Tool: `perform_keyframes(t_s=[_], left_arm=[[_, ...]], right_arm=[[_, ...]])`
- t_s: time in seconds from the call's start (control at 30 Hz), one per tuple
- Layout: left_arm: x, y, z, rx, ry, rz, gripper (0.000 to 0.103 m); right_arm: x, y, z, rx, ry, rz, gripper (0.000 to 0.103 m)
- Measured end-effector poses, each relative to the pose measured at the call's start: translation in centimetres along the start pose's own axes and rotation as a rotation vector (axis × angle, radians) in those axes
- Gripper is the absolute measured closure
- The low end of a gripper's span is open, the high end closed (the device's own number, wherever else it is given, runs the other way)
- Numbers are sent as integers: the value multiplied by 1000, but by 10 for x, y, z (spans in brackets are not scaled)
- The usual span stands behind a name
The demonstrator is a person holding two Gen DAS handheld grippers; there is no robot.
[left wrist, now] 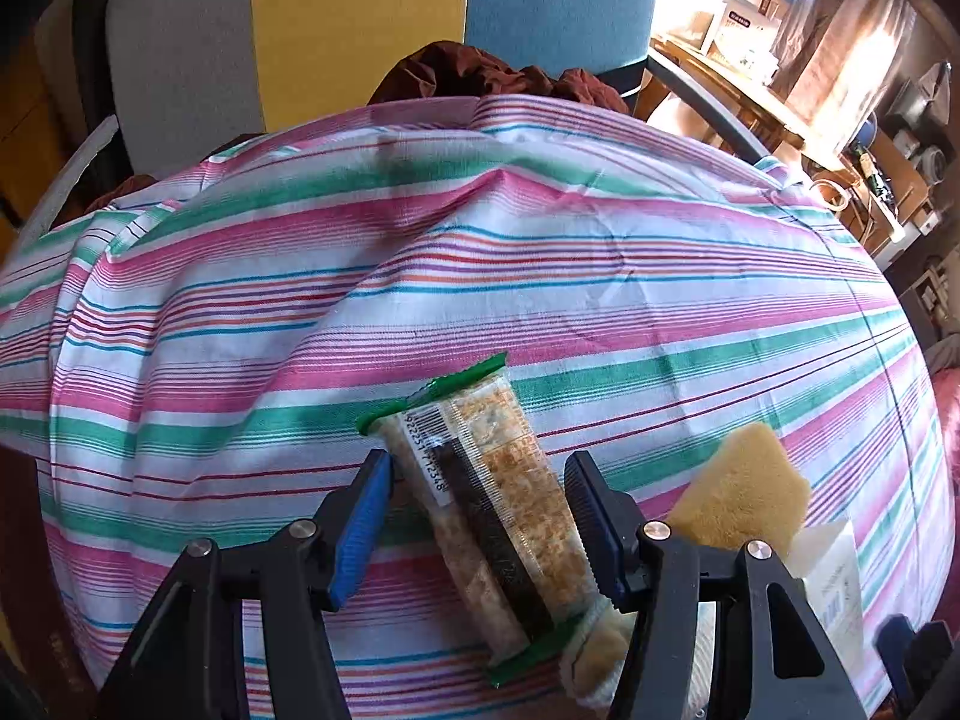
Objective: Organize objects
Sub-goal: 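Grasp the white medicine box with the right tool while the left tool grasps the snack bar, then lift the snack bar with the left tool and carry it over the gold tray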
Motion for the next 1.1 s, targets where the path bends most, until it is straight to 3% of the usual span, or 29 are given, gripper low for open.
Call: perform_keyframes(t_s=[0.2,0.5,0.7,0.9,1.0,1.1], left_arm=[[5,-19,19,-21,-44,-41,55],[30,-83,64,-51,-84,-80,56],[48,-141,68,-150,-96,-99,56],[64,-189,74,-203,-170,-80,57],[68,-200,75,-218,-182,-89,57],[66,-199,77,-202,-199,-85,56]], right_arm=[[10,6,-17,-79,33,-38,56],[13,12,-45,-199,-8,-61,56],[-1,14,-40,-147,-100,-22,48],[-22,16,-24,-8,-220,40,42],[-37,11,-13,84,-295,95,38],[-41,6,-3,167,-341,85,33]])
Point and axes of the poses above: each gripper's, at about its wrist camera, not at the fingertips, and x roughly against the way its jaws point, z to its left, y to its top, the point moved 2 cm from there along -x, roughly the way its jaws point, and after that the axes turned 9 degrees about z, right-handed, at the moved point
